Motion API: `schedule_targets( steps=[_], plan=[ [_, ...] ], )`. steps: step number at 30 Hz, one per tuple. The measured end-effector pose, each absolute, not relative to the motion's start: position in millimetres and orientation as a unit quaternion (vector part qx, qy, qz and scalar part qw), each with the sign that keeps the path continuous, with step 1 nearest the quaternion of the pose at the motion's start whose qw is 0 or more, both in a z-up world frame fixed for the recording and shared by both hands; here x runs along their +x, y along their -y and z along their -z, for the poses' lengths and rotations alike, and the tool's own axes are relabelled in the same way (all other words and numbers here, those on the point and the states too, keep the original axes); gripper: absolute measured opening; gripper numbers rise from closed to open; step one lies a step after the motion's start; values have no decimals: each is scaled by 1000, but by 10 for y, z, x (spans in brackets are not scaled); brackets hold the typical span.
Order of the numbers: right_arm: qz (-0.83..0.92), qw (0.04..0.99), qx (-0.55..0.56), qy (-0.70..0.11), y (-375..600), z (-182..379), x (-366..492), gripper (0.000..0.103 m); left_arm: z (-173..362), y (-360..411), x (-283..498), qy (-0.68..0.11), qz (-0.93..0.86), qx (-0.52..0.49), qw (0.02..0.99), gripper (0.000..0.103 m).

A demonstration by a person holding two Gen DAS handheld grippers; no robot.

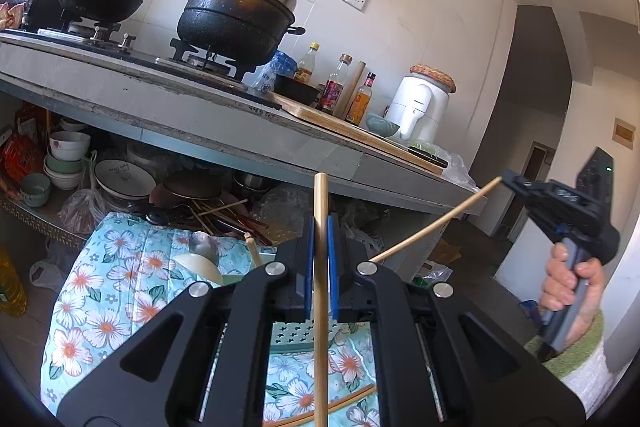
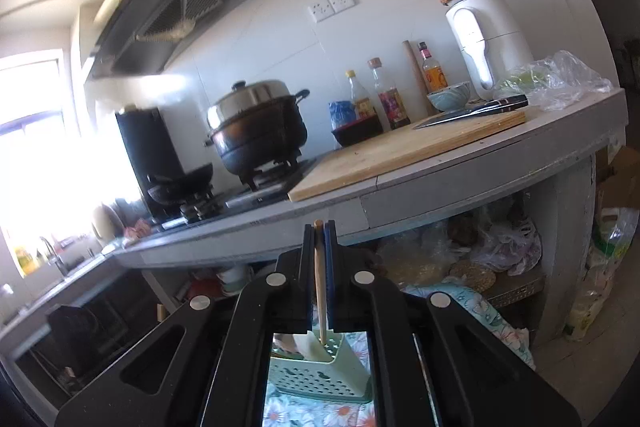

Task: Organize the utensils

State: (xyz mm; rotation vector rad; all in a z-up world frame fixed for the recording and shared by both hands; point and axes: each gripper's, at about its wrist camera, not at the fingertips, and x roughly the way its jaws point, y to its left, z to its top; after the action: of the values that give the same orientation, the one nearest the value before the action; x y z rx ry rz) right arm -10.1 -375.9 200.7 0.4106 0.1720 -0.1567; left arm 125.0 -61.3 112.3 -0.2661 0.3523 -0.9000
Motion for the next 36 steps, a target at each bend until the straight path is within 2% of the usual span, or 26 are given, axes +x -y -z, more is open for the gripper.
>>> schedule_targets(
  steps=[7, 12, 14, 15, 17, 18, 26, 36],
  plan=[
    [81, 973, 164, -142, 3593, -1732, 377, 5, -1158, 607, 1242, -153, 438, -141, 875, 5],
    [63, 962, 184, -191, 3587, -1446, 540, 6, -1218, 633, 1241, -138, 441, -154, 874, 5],
    [59, 962, 190, -187, 3598, -1411, 483, 9, -1254, 658, 1241, -130, 441, -158, 874, 5],
    [59, 962, 194, -180, 3607, -1413, 428, 17, -1271, 674, 1241, -126, 442, -160, 873, 5],
    [58, 964, 199, -165, 3627, -1427, 329, 28, -1314, 719, 1250, -119, 445, -164, 872, 5],
    [61, 966, 202, -153, 3645, -1445, 242, 30, -1336, 748, 1251, -115, 447, -165, 872, 5],
    [65, 958, 260, -105, 3848, -1443, -323, 35, -1570, 1017, 1273, -75, 455, -181, 869, 5],
    [84, 936, 323, -112, 4046, -1051, -714, 35, -1894, 1667, 1520, 1, 441, -227, 868, 5]
  ],
)
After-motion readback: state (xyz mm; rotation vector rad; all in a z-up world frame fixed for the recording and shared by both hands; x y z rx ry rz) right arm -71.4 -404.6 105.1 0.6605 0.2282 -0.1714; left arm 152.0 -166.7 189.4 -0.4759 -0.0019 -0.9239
